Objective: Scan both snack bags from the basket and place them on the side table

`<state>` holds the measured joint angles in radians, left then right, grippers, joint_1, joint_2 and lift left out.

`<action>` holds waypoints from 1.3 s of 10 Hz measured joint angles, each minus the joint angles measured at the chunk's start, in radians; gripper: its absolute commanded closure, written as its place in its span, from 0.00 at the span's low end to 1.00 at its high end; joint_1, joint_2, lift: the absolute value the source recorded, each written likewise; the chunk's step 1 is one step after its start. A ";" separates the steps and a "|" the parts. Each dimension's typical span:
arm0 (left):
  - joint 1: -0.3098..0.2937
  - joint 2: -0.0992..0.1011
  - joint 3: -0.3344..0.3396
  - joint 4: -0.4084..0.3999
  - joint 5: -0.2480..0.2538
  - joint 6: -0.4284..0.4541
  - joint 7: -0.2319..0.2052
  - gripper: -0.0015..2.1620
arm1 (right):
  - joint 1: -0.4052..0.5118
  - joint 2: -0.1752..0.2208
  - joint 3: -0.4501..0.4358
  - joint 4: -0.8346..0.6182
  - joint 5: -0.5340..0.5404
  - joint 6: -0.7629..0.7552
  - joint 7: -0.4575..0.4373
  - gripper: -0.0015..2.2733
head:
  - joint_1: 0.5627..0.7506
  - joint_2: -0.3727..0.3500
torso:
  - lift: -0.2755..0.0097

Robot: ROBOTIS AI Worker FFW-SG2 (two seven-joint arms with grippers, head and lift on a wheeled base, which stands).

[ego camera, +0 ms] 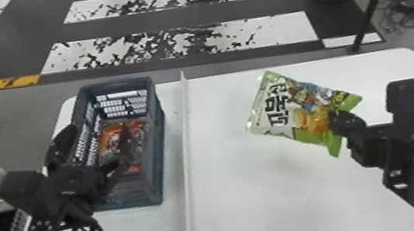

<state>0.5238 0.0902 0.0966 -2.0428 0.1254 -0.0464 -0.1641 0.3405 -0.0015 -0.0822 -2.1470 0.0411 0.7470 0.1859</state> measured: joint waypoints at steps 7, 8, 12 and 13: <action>-0.015 0.023 0.005 0.014 0.023 0.000 0.002 0.03 | 0.004 -0.190 0.329 0.182 0.870 -0.246 -0.343 0.99 | 0.70 0.51 | 0.70; -0.017 0.023 0.005 0.016 0.025 0.000 0.003 0.03 | 0.004 -0.230 0.401 0.255 1.011 -0.224 -0.402 0.99 | 0.70 0.52 | 0.70; -0.018 0.023 0.012 0.016 0.032 0.000 0.005 0.03 | 0.020 -0.354 0.636 0.427 1.293 -0.080 -0.446 0.67 | 0.70 0.60 | 0.70; -0.018 0.023 0.012 0.016 0.032 0.000 0.005 0.03 | 0.040 -0.374 0.663 0.420 1.283 -0.087 -0.440 0.26 | 0.70 0.63 | 0.70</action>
<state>0.5062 0.1135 0.1088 -2.0264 0.1578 -0.0467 -0.1595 0.3803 -0.3755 0.5807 -1.7273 1.3242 0.6601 -0.2546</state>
